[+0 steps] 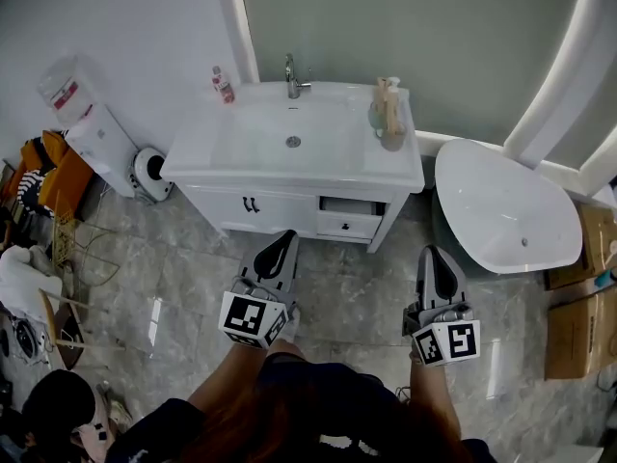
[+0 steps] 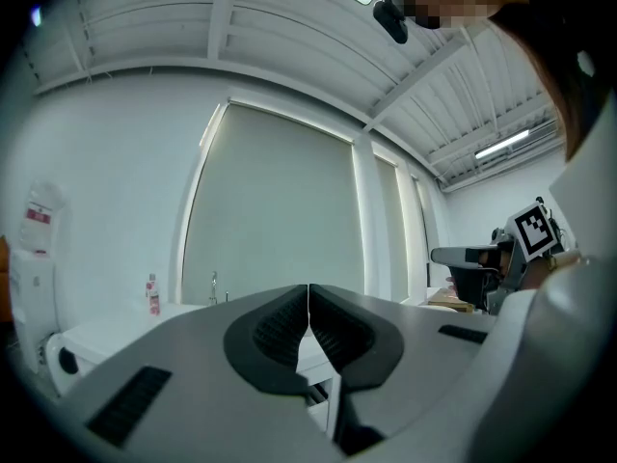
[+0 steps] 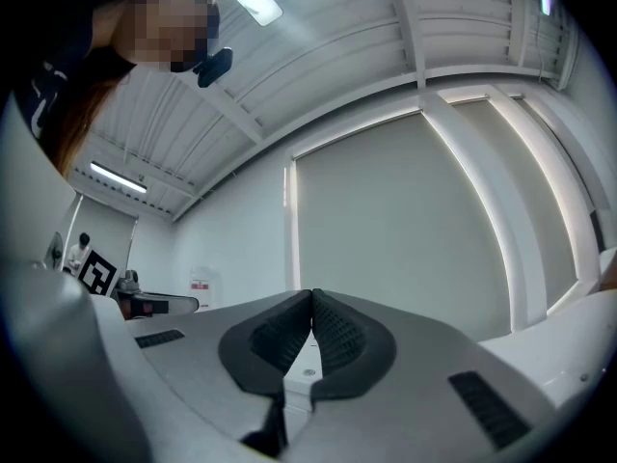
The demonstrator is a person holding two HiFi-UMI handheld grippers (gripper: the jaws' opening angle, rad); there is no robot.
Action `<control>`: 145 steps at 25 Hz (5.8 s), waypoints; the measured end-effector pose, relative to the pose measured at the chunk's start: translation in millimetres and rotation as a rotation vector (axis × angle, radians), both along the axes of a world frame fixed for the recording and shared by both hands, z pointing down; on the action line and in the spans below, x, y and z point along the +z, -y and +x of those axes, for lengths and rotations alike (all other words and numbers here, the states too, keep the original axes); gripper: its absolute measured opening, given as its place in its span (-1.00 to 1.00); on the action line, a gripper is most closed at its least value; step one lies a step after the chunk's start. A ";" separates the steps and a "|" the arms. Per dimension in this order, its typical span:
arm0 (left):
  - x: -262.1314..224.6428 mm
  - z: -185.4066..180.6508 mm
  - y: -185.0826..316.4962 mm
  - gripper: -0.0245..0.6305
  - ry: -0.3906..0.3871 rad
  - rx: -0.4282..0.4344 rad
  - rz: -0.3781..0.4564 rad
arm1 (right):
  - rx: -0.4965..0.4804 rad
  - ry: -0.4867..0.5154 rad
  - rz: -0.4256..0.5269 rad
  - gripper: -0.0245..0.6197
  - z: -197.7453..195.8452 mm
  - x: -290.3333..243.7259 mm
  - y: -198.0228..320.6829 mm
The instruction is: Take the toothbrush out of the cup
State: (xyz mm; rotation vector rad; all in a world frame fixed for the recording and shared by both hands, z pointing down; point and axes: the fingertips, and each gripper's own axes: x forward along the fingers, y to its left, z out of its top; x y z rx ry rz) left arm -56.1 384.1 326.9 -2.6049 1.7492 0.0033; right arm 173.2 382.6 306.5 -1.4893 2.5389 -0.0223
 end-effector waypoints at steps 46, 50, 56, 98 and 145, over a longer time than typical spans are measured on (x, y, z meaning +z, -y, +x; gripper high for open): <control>-15.9 -104.2 492.4 -0.86 -0.033 0.075 0.032 | 0.092 0.025 -0.020 -0.88 -86.3 -3.7 493.3; -3.5 -81.5 526.5 -0.86 -0.038 0.093 0.002 | 0.101 0.016 -0.059 -0.88 -68.4 11.8 530.9; 20.4 -58.7 561.8 -0.86 -0.050 0.158 -0.057 | 0.144 0.012 -0.128 -0.88 -56.5 38.0 552.3; 178.8 138.1 738.6 -0.38 0.108 0.608 -0.311 | 0.356 -0.032 -0.250 -0.88 -13.1 109.0 627.3; -1.1 44.0 682.9 -0.77 -0.019 0.439 -0.009 | 0.391 -0.023 -0.085 -0.88 -6.1 25.9 566.7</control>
